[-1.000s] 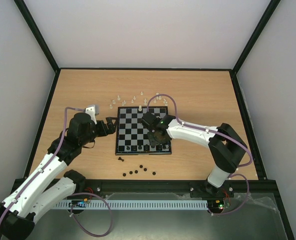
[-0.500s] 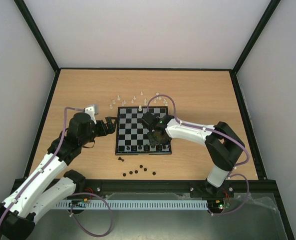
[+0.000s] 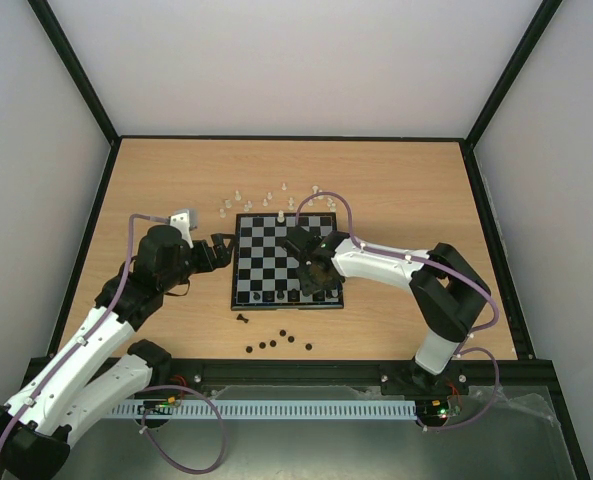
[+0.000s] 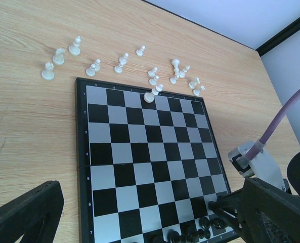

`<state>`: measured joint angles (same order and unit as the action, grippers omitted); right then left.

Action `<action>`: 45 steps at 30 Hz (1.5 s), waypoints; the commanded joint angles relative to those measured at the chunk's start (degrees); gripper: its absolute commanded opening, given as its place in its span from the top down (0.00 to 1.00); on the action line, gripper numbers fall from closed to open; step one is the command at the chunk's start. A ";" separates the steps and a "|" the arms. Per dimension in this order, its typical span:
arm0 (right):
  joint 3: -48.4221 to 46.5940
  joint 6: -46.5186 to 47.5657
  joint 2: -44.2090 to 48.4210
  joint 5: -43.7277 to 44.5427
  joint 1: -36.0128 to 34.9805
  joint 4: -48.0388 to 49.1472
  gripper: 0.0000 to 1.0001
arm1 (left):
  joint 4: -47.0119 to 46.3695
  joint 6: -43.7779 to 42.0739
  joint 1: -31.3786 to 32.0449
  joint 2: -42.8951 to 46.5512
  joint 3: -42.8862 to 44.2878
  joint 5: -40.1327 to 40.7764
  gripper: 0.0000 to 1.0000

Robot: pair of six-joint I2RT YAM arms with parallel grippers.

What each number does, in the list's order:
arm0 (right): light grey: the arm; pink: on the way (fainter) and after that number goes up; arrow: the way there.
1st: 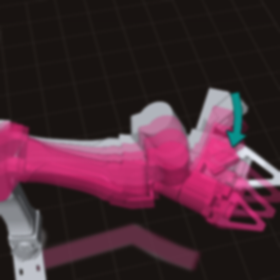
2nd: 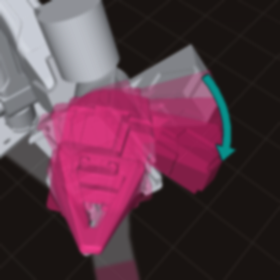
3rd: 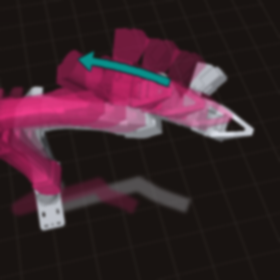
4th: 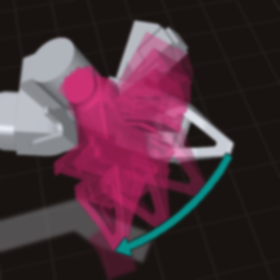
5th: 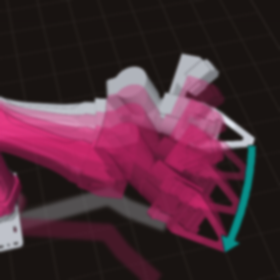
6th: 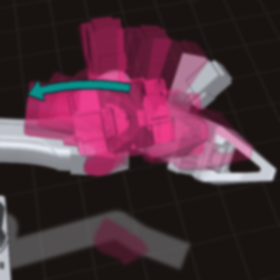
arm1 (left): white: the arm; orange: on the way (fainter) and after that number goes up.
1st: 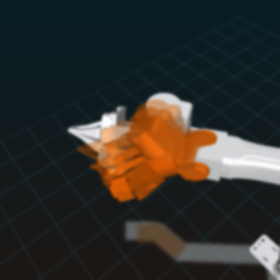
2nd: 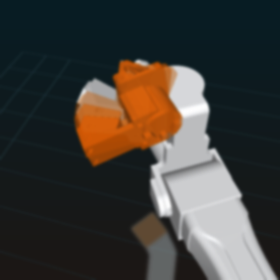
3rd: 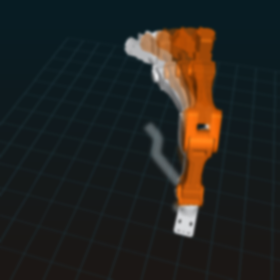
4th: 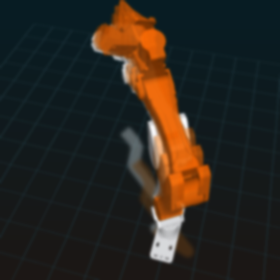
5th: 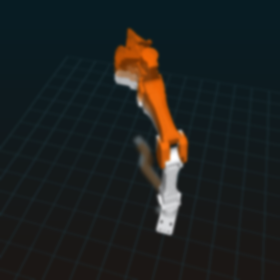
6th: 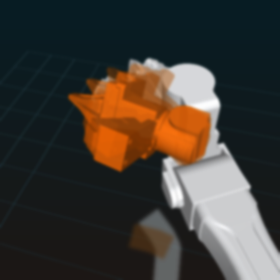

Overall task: Set up the chess pieces on the board
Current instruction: Place the chess piece on the chessboard, then pick up the chess piece at the center of the board.

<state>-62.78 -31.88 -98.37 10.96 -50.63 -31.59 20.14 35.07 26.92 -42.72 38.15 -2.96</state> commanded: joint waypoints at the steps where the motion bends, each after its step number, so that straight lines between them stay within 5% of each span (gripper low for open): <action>1: 0.60 0.57 -0.42 0.11 0.19 -1.33 0.83 | 0.32 -0.18 -0.37 -0.08 -0.80 0.24 0.01; 14: -1.76 -0.11 9.00 5.48 0.21 -2.56 0.61 | 0.24 -0.19 -0.37 -0.66 -0.13 0.24 0.01; 23: 5.17 -3.15 18.78 0.55 -8.02 -4.84 0.58 | 0.61 -0.45 -0.37 -1.51 1.36 0.78 0.01; 39: 12.12 -8.13 11.36 -7.02 -22.10 1.17 0.58 | 0.66 -0.30 -0.37 -1.20 0.75 0.72 0.01; 45: 12.65 -9.26 9.67 -7.97 -23.36 1.65 0.65 | 0.23 -0.18 -0.37 -1.09 0.22 0.52 0.01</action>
<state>-50.50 -39.51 -88.07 4.05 -73.21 -28.91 20.25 35.07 26.92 -44.47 38.20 -2.72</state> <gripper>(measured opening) 0.375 0.991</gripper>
